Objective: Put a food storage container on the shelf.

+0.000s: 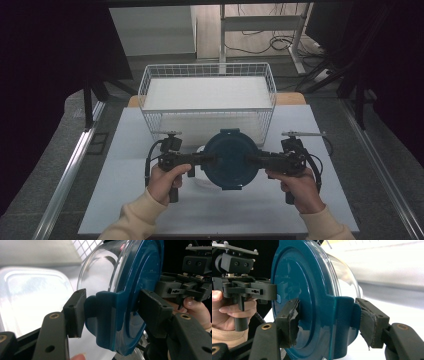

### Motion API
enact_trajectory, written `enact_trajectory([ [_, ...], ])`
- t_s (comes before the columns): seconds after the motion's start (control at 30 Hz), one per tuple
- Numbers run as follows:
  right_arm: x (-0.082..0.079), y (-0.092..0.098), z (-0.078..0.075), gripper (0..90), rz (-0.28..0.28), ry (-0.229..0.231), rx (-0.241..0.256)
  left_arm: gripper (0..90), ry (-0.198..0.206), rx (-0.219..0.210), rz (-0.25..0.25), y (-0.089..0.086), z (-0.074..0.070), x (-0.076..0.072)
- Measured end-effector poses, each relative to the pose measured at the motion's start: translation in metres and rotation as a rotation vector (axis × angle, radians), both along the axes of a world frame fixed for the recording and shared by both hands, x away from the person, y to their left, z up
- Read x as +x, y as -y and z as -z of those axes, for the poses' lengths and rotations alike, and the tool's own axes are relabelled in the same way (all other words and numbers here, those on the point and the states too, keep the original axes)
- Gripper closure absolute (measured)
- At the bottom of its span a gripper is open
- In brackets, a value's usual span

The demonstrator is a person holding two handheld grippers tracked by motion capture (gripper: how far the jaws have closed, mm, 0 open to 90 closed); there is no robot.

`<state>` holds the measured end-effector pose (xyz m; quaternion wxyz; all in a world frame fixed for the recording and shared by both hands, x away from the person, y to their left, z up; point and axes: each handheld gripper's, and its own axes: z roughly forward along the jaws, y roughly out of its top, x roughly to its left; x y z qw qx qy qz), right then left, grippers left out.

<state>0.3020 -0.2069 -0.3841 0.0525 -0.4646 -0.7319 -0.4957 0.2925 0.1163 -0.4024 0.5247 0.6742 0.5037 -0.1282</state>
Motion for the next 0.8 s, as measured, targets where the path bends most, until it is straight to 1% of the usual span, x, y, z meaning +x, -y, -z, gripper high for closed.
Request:
enact_trajectory([
  [0.07,0.005,-0.003,-0.006,38.1,-0.009,0.005,-0.003,41.2,0.008,0.008,-0.002,-0.002,-0.005,0.002],
  [0.13,0.007,-0.004,-0.007,38.1,-0.013,-0.003,0.0,41.2,0.011,0.013,-0.007,-0.004,-0.008,0.003],
  [0.33,0.013,-0.008,-0.011,38.1,-0.016,-0.003,0.005,41.2,0.01,0.014,-0.012,-0.007,-0.011,0.007],
  [0.5,0.017,-0.012,-0.017,38.1,-0.021,0.003,0.004,41.2,0.03,0.02,-0.017,-0.011,-0.019,0.01],
  [0.6,0.019,-0.014,-0.02,38.1,-0.022,0.005,0.006,41.2,0.034,0.023,-0.02,-0.013,-0.022,0.012],
  [0.63,0.022,-0.016,-0.022,38.2,-0.026,-0.001,0.005,41.2,0.031,0.024,-0.02,-0.015,-0.024,0.013],
  [0.67,0.022,-0.016,-0.022,38.2,-0.026,-0.001,0.005,41.2,0.031,0.024,-0.02,-0.015,-0.024,0.013],
  [0.8,0.029,-0.02,-0.028,38.2,-0.031,-0.004,-0.002,41.2,0.02,0.014,-0.022,-0.018,-0.027,0.019],
])
